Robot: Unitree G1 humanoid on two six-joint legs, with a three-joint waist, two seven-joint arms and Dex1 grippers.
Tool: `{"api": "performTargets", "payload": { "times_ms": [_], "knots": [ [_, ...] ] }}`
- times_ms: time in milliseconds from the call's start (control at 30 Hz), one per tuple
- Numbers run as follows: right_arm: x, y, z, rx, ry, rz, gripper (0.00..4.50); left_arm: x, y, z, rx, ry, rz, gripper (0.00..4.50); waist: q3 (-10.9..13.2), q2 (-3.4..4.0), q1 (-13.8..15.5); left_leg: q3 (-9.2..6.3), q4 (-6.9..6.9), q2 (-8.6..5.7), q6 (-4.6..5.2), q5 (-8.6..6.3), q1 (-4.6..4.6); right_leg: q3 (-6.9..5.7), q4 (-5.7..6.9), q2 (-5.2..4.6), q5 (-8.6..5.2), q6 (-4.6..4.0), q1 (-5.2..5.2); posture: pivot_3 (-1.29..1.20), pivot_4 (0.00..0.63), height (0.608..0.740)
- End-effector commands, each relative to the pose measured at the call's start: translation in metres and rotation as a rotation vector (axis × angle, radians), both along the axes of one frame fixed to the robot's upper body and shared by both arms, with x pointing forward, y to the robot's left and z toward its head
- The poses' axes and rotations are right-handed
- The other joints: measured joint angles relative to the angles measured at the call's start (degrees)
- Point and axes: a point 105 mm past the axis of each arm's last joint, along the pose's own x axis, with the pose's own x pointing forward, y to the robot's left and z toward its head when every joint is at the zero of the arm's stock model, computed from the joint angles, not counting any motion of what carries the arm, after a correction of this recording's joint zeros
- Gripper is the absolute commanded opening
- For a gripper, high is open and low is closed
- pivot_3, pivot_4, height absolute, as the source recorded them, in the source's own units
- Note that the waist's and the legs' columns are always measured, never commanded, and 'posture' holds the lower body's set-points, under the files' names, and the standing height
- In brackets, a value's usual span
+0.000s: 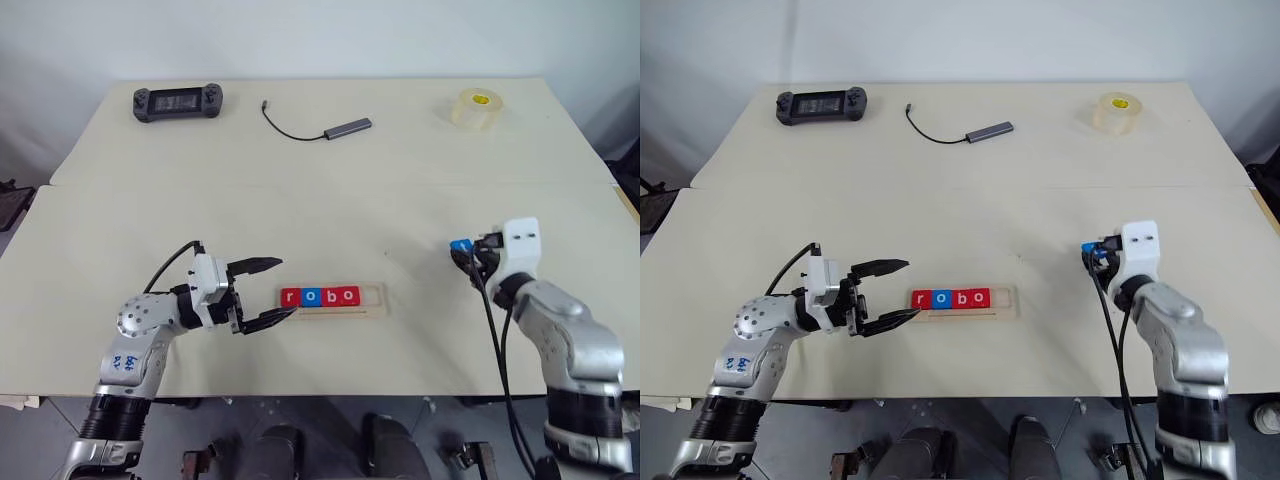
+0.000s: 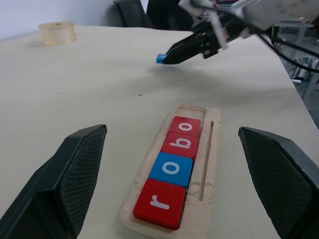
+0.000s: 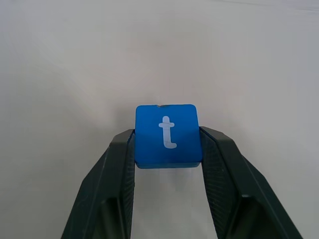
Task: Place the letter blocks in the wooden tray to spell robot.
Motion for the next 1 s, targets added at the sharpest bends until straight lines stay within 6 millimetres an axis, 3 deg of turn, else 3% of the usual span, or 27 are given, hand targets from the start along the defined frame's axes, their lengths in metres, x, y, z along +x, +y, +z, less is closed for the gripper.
{"api": "performTargets", "payload": {
  "times_ms": [33,133,267,433,567,667,800,1000],
  "knots": [
    [-0.025,0.011,0.012,0.022,-0.048,-0.017,1.47,-0.003,-0.004,0.004,-0.015,-0.016,-0.034,4.50,0.00,0.00,-0.09,0.03,0.01,-0.01,0.00,0.00,0.01,0.04,0.01,0.00,0.00,0.00,0.00,0.00,0.150,0.740],
    [-0.039,0.023,0.000,0.065,-0.009,-0.029,1.47,-0.006,-0.007,0.002,-0.015,-0.003,-0.055,4.50,-0.01,0.00,-0.16,0.00,-0.02,0.04,-0.01,-0.01,0.04,0.04,0.02,0.05,0.00,0.00,-0.01,0.00,0.150,0.740],
    [-0.043,0.038,-0.010,0.102,0.020,-0.019,1.47,-0.006,-0.009,0.002,-0.013,-0.002,-0.061,4.50,-0.01,0.01,-0.23,0.07,-0.01,0.01,-0.01,0.00,0.08,0.11,0.05,0.04,0.00,0.00,-0.01,0.00,0.150,0.740],
    [-0.042,0.043,-0.013,0.122,0.034,-0.001,3.12,-0.004,-0.007,0.004,-0.010,-0.017,-0.045,4.50,-0.01,0.01,-0.21,0.06,-0.02,0.02,-0.01,0.00,0.09,0.12,0.07,0.07,0.00,0.00,-0.03,0.00,0.150,0.740],
    [-0.042,0.036,-0.010,0.086,0.050,0.067,4.45,-0.006,-0.006,0.004,-0.012,-0.023,-0.029,4.50,-0.01,0.01,-0.13,0.04,-0.02,-0.01,0.00,0.00,0.08,0.10,0.06,0.05,0.00,0.00,-0.01,0.00,0.150,0.740],
    [-0.042,0.026,-0.001,-0.004,0.053,0.205,4.45,-0.008,-0.005,0.004,-0.017,-0.026,-0.019,4.50,0.00,0.01,-0.12,0.04,-0.02,-0.03,0.02,-0.01,0.08,0.11,0.03,0.04,0.00,0.00,0.01,0.00,0.150,0.740],
    [-0.039,0.010,0.012,-0.267,0.022,0.464,4.45,-0.009,-0.004,0.004,-0.018,-0.031,-0.008,4.50,0.01,-0.02,-0.13,0.10,-0.02,-0.02,0.05,-0.02,0.07,0.10,-0.06,0.06,0.00,0.01,0.04,0.00,0.150,0.740],
    [-0.024,-0.003,0.005,-0.439,0.049,0.808,4.45,-0.009,-0.005,0.008,-0.012,-0.053,-0.009,4.50,0.02,-0.06,-0.32,0.18,-0.01,0.09,0.05,-0.01,0.12,0.10,-0.08,0.12,0.01,0.02,0.08,0.00,0.150,0.740]
  ]
}}
